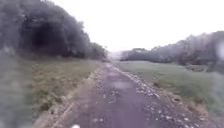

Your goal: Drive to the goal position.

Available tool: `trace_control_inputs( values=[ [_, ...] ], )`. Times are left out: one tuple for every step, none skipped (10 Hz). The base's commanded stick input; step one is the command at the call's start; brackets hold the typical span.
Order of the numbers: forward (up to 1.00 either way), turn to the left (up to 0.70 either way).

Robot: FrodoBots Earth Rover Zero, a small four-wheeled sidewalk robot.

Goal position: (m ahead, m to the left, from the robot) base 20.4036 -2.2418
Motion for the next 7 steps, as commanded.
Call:
trace_control_inputs(
  values=[
    [0.70, 0.00],
    [0.70, 0.00],
    [0.70, 0.00],
    [0.70, 0.00],
    [0.70, 0.00],
    [0.70, 0.00],
    [0.70, 0.00]
  ],
)
